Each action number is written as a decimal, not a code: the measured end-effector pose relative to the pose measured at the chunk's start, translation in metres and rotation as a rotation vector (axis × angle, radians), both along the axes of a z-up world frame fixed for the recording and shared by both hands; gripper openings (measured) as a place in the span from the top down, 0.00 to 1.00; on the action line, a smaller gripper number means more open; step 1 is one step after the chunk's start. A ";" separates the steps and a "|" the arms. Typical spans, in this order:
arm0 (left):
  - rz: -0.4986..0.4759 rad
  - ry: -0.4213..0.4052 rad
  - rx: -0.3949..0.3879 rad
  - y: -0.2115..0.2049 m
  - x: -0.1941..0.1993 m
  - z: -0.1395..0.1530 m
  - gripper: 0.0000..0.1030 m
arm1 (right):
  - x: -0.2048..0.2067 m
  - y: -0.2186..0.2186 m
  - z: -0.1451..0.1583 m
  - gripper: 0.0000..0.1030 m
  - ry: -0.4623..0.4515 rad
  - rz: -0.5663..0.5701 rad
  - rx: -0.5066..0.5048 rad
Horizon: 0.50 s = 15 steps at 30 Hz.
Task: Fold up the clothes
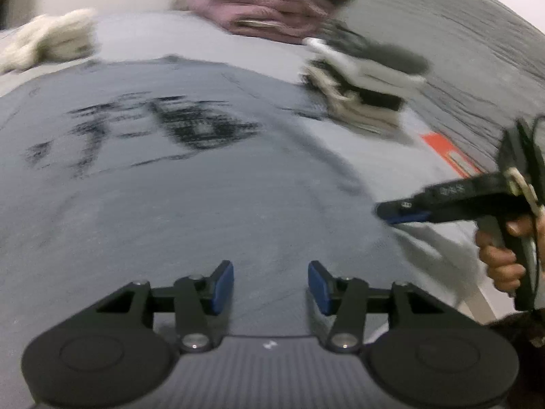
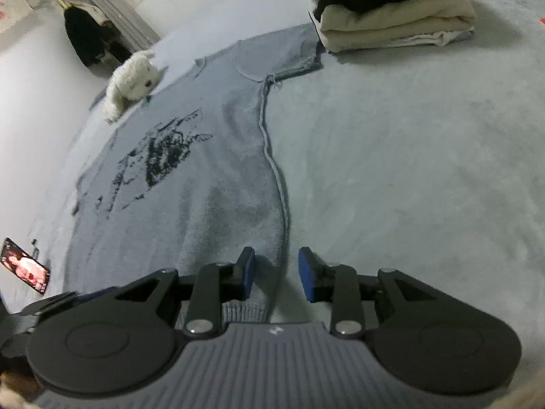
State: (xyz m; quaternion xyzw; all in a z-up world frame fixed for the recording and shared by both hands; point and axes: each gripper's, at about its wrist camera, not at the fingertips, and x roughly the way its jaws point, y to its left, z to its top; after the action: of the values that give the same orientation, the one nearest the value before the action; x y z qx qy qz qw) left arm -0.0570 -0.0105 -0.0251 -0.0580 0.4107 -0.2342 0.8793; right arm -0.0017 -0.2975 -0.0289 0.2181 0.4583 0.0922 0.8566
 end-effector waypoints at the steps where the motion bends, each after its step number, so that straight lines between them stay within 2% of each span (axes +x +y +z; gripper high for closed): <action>1: 0.028 0.005 0.008 0.011 -0.002 0.001 0.51 | 0.001 0.002 0.001 0.67 0.011 -0.003 0.005; 5: 0.145 0.034 0.053 0.058 -0.016 0.004 0.48 | -0.001 0.003 0.000 0.67 0.056 -0.018 0.038; 8: 0.228 0.063 0.057 0.094 -0.026 0.005 0.47 | -0.010 0.001 -0.001 0.67 0.086 -0.023 0.062; 12: 0.328 0.094 0.023 0.143 -0.045 0.008 0.47 | -0.025 -0.008 -0.003 0.67 0.149 -0.036 0.134; 15: 0.383 0.134 -0.034 0.175 -0.056 0.008 0.47 | -0.038 -0.014 -0.007 0.67 0.187 -0.046 0.206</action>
State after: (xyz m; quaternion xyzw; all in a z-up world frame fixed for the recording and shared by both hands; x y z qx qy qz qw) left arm -0.1134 0.1645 -0.0174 -0.1652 0.4456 -0.0652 0.8774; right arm -0.0399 -0.3118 -0.0360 0.3232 0.5193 0.0982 0.7850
